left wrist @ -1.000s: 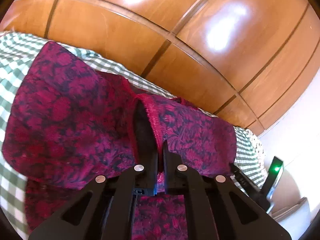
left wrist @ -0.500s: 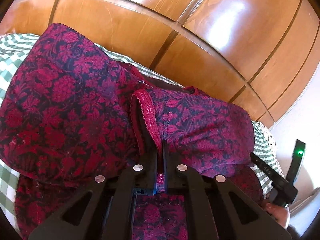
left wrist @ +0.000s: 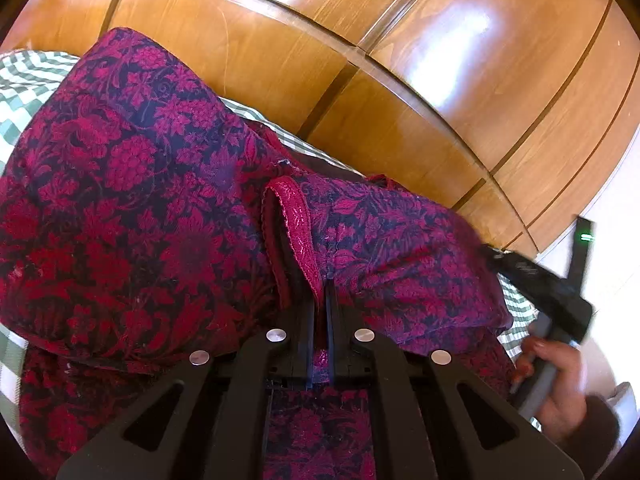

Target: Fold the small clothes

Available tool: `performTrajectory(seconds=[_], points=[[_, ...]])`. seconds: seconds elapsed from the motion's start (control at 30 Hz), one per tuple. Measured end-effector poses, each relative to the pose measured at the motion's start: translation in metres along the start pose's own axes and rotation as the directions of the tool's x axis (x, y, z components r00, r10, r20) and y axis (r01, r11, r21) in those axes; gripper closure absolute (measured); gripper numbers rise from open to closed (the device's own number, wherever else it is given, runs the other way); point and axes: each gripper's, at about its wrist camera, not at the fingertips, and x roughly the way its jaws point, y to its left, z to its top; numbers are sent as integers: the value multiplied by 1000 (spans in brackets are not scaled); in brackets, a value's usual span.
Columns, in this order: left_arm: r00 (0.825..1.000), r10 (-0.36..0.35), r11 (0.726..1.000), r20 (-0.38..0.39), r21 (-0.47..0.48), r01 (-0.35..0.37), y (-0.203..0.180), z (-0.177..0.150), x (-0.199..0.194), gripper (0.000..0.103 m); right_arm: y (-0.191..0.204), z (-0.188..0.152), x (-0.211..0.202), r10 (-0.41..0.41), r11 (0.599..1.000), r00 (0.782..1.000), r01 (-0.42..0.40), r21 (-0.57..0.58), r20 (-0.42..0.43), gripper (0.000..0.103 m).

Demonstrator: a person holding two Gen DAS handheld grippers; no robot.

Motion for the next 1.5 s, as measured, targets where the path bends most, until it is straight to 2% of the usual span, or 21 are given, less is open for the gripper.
performTrajectory(seconds=[0.07,0.37,0.5,0.63,0.77,0.87,0.97,1.0,1.03,1.13,1.23,1.3,1.37,1.4,1.43,1.5], points=[[1000,-6,1000,-1,-3,6,1,-1,1,100,-1,-8,18,3,1000,999,-4,-21,-43,74],[1000,-27,999,-2,-22,26,8,-1,-2,100,2,-16,5,-24,999,1000,24,-43,5,72],[1000,-28,999,-2,-30,28,12,0,-5,100,-1,-34,-32,15,999,999,-14,-37,40,57],[999,-32,999,-2,-38,32,14,1,-7,100,-2,-59,-49,28,999,999,-27,-38,29,56],[1000,-25,999,-2,-37,25,14,2,-10,98,5,-61,-43,0,998,1000,0,-55,-5,55],[1000,-9,1000,4,-25,9,9,2,-16,92,7,-63,-46,-14,998,1000,15,-65,19,54],[1000,6,1000,21,21,-6,-1,-3,-28,72,5,-68,-64,-2,999,995,6,-46,102,42],[999,25,998,36,50,-27,-6,-6,-35,50,4,-71,-70,4,999,993,0,-40,120,40],[997,57,996,52,68,-61,-11,-9,-40,32,3,-73,-75,15,999,991,-11,-36,130,40],[993,87,989,81,111,-96,-20,-19,-56,32,1,-84,-89,45,999,990,-40,-36,131,40],[994,102,990,36,91,-105,-16,-31,-64,32,3,-95,-101,87,996,990,-83,-44,109,40],[995,102,993,10,66,-103,-11,-39,-71,32,3,-103,-109,144,989,987,-141,-40,76,40],[995,98,994,4,56,-98,-6,-45,-78,30,1,-111,-119,203,979,977,-202,-31,61,40],[995,99,993,1,59,-99,-6,-49,-83,24,-1,-113,-125,230,973,972,-229,-25,58,39],[995,97,993,-2,65,-96,-6,-52,-86,22,-4,-117,-131,258,966,965,-257,-18,51,39],[994,108,990,-16,93,-106,-9,-60,-92,22,-9,-126,-141,305,952,952,-305,-9,26,39]])
